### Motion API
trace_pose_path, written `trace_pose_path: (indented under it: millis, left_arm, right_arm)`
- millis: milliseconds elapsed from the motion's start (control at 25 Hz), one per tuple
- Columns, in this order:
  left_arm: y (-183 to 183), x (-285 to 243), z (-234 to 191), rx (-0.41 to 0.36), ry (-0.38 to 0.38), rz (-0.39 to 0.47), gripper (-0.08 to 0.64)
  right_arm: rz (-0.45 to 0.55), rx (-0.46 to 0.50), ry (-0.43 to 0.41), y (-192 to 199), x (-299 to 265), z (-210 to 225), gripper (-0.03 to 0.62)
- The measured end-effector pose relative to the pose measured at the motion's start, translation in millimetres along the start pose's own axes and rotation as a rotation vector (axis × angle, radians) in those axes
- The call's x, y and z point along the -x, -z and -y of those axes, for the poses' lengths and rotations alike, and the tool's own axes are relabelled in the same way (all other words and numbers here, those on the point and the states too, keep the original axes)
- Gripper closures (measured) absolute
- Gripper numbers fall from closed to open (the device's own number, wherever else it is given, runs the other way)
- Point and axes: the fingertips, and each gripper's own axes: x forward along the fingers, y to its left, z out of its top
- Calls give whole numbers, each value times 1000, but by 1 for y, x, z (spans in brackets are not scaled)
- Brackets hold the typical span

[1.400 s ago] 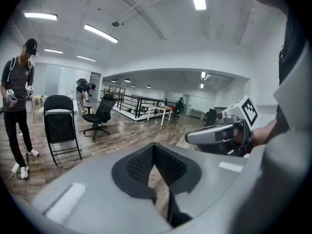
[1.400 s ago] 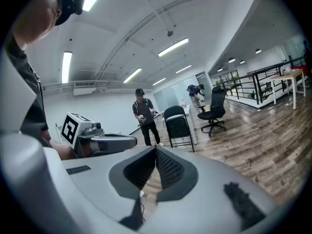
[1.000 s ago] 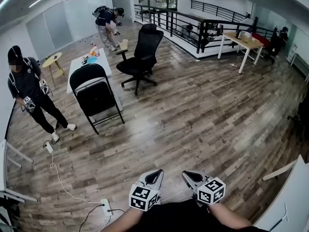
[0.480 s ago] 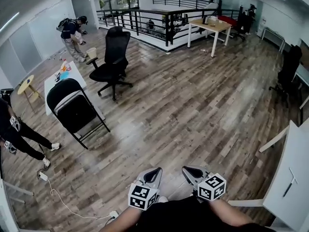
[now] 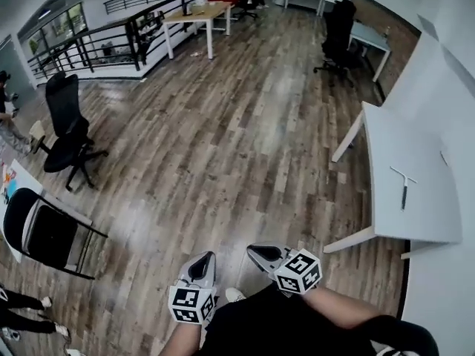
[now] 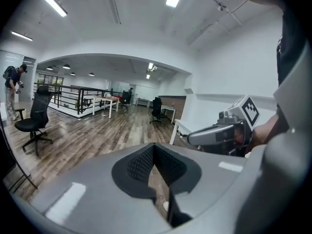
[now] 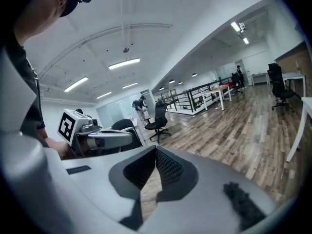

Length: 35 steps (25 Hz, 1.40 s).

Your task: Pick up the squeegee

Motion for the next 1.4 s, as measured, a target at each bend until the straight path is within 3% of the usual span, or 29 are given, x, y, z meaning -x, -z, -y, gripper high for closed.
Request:
trace_pose_path:
  millis: [360,960,1400]
  left_arm:
    - [-5,-50,43,-28,181,-40,554]
    - [-28,-127,128,-63,239,-62,554]
    - [-41,-199,203,-141,303,-102,554]
  right_arm:
    - [13,-60,165,3,43,36,586]
    - [67,-85,219,-2,123,118,586]
    - [136,-137,276,4,191,197,588]
